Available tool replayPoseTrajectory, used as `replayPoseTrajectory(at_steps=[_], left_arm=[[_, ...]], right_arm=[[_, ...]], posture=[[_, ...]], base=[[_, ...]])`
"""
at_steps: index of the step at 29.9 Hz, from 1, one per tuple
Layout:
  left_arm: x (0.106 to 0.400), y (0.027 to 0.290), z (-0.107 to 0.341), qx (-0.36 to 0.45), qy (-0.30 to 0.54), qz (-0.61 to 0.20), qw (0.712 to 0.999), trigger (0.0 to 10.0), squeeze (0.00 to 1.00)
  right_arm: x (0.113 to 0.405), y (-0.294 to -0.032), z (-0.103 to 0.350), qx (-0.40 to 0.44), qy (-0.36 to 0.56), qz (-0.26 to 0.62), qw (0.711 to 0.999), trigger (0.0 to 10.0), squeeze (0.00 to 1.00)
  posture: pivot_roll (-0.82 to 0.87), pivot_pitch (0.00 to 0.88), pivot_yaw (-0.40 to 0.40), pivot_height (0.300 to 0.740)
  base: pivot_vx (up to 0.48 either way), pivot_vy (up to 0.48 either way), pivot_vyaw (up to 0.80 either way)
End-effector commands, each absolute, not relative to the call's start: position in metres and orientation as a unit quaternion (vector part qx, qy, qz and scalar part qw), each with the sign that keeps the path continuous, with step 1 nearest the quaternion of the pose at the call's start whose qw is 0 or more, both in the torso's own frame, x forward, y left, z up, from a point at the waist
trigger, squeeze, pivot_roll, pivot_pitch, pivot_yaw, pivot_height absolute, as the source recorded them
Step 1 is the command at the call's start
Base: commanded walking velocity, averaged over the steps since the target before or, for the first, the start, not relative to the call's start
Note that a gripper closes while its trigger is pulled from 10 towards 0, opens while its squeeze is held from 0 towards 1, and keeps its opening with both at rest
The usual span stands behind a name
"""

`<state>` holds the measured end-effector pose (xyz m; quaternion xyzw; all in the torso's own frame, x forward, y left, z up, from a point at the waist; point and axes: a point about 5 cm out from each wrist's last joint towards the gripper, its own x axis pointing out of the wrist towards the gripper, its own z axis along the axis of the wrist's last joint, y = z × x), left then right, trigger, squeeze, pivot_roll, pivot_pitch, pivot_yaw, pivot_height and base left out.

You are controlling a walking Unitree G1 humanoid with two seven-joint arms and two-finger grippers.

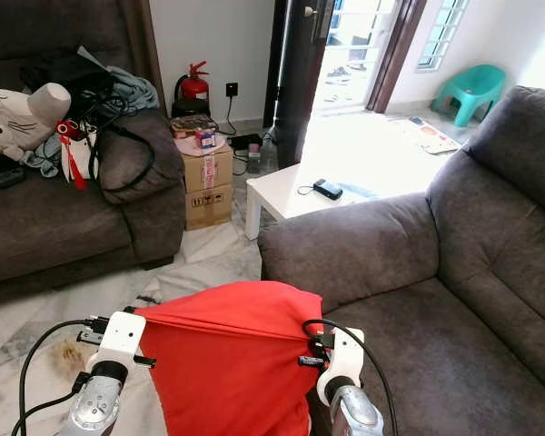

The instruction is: Move the pillow to the sofa from floor

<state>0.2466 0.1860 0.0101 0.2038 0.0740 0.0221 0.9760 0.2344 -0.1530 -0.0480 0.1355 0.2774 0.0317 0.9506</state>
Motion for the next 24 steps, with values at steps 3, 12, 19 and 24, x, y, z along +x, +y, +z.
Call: replayPoseTrajectory(at_steps=[3,12,19,24], left_arm=[[0.2517,0.2060,0.0223,0.193,0.051,0.089,0.976,10.0,0.00],[0.2514,0.1984,0.0214,0.192,0.048,0.067,0.978,10.0,0.00],[0.2518,0.1984,0.0216,0.191,0.047,0.067,0.978,10.0,0.00],[0.2519,0.1982,0.0214,0.190,0.047,0.066,0.978,10.0,0.00]], right_arm=[[0.2336,-0.1842,-0.0456,0.132,0.262,-0.034,0.955,10.0,0.00],[0.2361,-0.1825,-0.0433,0.134,0.252,-0.034,0.958,10.0,0.00],[0.2385,-0.1817,-0.0415,0.133,0.247,-0.032,0.959,10.0,0.00],[0.2400,-0.1816,-0.0403,0.133,0.243,-0.032,0.960,10.0,0.00]], posture=[[0.19,0.000,-0.137,0.740],[0.19,0.000,-0.138,0.740],[0.19,0.000,-0.138,0.740],[0.19,0.000,-0.136,0.740]], base=[[0.000,0.000,0.00],[0.000,0.000,0.00],[0.000,0.000,0.00],[0.000,0.000,0.00]])
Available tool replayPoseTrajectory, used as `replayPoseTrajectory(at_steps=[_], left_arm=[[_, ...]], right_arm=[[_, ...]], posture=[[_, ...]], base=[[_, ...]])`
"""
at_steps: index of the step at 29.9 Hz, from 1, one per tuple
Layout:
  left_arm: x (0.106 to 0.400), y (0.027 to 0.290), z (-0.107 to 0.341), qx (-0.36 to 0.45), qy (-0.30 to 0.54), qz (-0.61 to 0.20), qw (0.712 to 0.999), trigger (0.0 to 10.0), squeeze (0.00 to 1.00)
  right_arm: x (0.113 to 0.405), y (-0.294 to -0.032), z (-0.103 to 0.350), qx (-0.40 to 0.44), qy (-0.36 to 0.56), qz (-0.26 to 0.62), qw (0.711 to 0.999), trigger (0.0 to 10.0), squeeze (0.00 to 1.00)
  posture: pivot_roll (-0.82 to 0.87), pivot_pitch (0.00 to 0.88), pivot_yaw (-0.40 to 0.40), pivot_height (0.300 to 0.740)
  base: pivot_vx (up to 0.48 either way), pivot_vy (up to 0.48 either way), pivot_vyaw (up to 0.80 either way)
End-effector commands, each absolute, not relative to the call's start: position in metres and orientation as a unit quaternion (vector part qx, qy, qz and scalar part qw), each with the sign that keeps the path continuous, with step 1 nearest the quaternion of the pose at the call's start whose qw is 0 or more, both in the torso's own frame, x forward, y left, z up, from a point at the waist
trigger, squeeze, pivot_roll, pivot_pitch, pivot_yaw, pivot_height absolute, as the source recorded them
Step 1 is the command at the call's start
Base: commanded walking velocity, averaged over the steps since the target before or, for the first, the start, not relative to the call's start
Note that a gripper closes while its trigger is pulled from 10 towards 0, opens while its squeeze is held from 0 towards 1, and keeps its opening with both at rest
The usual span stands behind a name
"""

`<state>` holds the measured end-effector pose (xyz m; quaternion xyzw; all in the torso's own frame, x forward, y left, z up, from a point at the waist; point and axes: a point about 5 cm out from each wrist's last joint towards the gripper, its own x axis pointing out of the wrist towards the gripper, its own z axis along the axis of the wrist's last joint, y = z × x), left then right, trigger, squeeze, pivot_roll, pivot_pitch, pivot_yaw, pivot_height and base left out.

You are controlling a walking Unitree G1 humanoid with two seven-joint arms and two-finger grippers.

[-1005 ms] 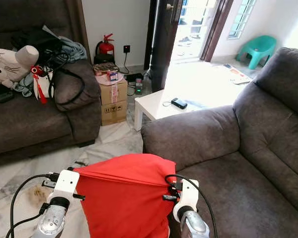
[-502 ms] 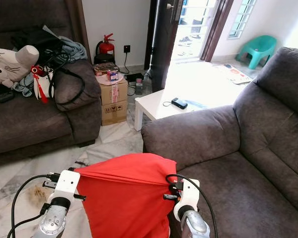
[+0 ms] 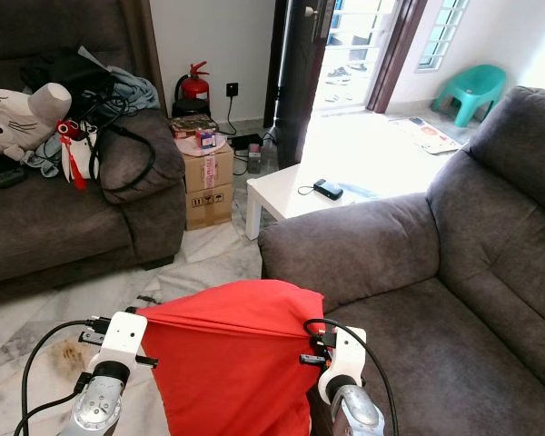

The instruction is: Move the pillow to the sofa from floor

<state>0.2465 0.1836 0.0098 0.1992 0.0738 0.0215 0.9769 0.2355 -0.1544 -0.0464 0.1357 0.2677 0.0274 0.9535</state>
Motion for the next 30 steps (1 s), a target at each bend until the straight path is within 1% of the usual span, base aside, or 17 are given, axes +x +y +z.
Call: replayPoseTrajectory(at_steps=[1,30], left_arm=[[0.2519,0.1980,0.0213,0.190,0.047,0.065,0.978,10.0,0.00],[0.2526,0.1945,0.0208,0.195,0.044,0.055,0.978,10.0,0.00]], right_arm=[[0.2403,-0.1817,-0.0400,0.133,0.242,-0.033,0.960,10.0,0.00],[0.2500,-0.1862,-0.0315,0.129,0.220,-0.043,0.966,10.0,0.00]], posture=[[0.19,0.000,-0.136,0.740],[0.19,0.000,-0.141,0.740]], base=[[-0.240,0.000,0.00],[-0.278,0.000,0.00]])
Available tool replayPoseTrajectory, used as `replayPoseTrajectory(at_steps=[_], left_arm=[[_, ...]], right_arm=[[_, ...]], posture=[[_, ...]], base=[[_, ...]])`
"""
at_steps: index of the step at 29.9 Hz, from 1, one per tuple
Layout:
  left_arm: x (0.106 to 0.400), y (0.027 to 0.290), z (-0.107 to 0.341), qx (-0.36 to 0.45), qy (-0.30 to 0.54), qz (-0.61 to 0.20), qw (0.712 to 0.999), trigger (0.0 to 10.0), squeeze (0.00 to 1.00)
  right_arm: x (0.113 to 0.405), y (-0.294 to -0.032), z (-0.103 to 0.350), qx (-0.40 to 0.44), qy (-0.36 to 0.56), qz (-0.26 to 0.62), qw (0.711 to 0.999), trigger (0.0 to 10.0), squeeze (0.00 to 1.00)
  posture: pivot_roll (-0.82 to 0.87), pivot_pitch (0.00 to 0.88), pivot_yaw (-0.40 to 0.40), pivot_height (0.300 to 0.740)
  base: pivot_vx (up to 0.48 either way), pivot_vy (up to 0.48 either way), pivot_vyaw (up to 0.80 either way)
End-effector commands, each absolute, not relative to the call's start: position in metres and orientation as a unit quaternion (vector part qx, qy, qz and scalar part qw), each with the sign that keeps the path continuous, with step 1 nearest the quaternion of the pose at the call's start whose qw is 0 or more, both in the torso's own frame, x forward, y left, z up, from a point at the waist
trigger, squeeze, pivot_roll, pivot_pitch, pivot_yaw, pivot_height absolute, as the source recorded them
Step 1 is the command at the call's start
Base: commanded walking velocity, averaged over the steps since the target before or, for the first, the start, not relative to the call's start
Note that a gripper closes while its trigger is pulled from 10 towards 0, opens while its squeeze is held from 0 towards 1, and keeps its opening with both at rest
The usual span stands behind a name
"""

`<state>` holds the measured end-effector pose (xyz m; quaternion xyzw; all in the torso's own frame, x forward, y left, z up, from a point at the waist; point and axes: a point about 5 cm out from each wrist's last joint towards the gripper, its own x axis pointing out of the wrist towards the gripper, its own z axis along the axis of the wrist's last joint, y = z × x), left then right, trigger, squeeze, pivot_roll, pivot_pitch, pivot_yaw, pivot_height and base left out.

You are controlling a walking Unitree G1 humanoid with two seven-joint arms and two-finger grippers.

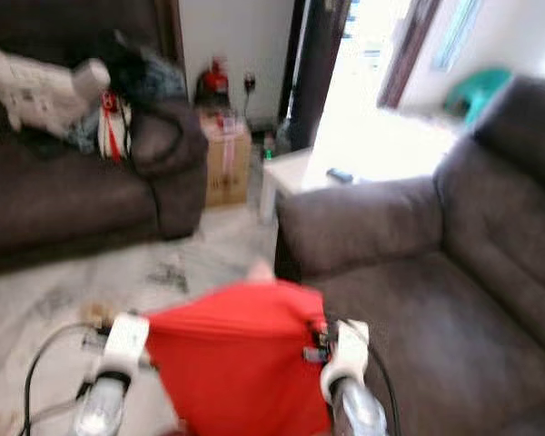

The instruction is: Move the pillow to the sofa from floor

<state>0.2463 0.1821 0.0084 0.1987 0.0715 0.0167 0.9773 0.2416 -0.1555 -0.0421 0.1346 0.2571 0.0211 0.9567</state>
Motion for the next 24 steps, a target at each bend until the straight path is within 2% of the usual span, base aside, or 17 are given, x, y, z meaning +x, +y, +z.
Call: replayPoseTrajectory(at_steps=[1,15,24], left_arm=[[0.2528,0.1944,0.0209,0.196,0.043,0.054,0.978,10.0,0.00],[0.2553,0.1945,0.0218,0.198,0.041,0.053,0.978,10.0,0.00],[0.2558,0.1939,0.0216,0.197,0.042,0.053,0.978,10.0,0.00]], right_arm=[[0.2502,-0.1861,-0.0314,0.130,0.220,-0.044,0.966,10.0,0.00],[0.2515,-0.1851,-0.0311,0.128,0.223,-0.047,0.965,10.0,0.00],[0.2532,-0.1845,-0.0299,0.124,0.221,-0.044,0.966,10.0,0.00]], posture=[[0.20,0.000,-0.142,0.740],[0.19,0.000,-0.138,0.740],[0.19,0.000,-0.139,0.740]], base=[[-0.274,0.000,0.00],[-0.272,0.000,0.00],[-0.027,0.000,-0.77]])
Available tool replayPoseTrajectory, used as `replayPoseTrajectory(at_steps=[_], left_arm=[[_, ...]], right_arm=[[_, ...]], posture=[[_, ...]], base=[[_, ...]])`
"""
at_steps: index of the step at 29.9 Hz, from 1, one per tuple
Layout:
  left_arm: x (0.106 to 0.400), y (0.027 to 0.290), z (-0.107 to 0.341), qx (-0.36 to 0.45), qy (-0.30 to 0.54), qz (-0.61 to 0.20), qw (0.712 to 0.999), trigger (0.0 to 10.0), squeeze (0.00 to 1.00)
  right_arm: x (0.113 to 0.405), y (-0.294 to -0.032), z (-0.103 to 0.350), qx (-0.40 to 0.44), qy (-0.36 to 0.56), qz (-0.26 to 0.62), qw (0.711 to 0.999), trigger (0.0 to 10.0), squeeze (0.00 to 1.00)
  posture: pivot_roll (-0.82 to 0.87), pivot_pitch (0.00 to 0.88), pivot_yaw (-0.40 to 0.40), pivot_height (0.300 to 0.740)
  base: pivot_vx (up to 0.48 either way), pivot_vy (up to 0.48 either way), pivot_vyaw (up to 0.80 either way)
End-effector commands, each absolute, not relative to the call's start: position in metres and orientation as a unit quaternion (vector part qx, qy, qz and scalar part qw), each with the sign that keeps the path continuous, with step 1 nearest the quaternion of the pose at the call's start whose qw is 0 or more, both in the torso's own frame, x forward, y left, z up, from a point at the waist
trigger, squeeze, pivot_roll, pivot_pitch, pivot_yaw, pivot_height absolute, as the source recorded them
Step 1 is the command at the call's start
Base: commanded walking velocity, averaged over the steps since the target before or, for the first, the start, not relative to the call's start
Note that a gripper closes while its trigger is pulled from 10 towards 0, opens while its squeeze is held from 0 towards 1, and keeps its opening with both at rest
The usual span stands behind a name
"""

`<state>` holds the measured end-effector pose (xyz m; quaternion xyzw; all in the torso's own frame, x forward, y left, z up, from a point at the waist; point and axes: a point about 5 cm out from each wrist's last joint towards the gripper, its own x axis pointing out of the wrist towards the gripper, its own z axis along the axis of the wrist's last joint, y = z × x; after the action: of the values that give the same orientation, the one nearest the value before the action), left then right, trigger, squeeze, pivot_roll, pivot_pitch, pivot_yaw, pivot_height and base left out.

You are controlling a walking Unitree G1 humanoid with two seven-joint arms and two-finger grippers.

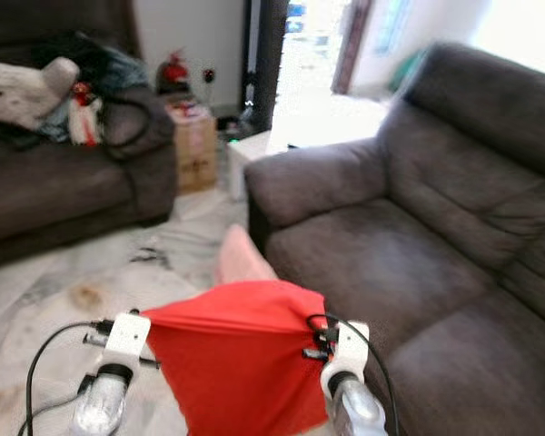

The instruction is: Move the pillow to the sofa from floor

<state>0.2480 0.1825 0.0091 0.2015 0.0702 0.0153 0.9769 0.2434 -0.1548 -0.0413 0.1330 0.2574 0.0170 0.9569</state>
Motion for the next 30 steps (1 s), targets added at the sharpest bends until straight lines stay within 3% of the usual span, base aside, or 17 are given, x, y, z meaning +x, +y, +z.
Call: replayPoseTrajectory(at_steps=[1,30], left_arm=[[0.2558,0.1939,0.0216,0.197,0.042,0.053,0.978,10.0,0.00],[0.2564,0.1934,0.0208,0.209,0.046,0.052,0.976,10.0,0.00]], right_arm=[[0.2532,-0.1845,-0.0299,0.124,0.221,-0.044,0.966,10.0,0.00],[0.2549,-0.1819,-0.0282,0.118,0.215,-0.042,0.969,10.0,0.00]], posture=[[0.19,0.000,-0.139,0.740],[0.18,0.000,-0.137,0.740]], base=[[0.000,0.000,-0.79],[0.000,-0.010,-0.79]])
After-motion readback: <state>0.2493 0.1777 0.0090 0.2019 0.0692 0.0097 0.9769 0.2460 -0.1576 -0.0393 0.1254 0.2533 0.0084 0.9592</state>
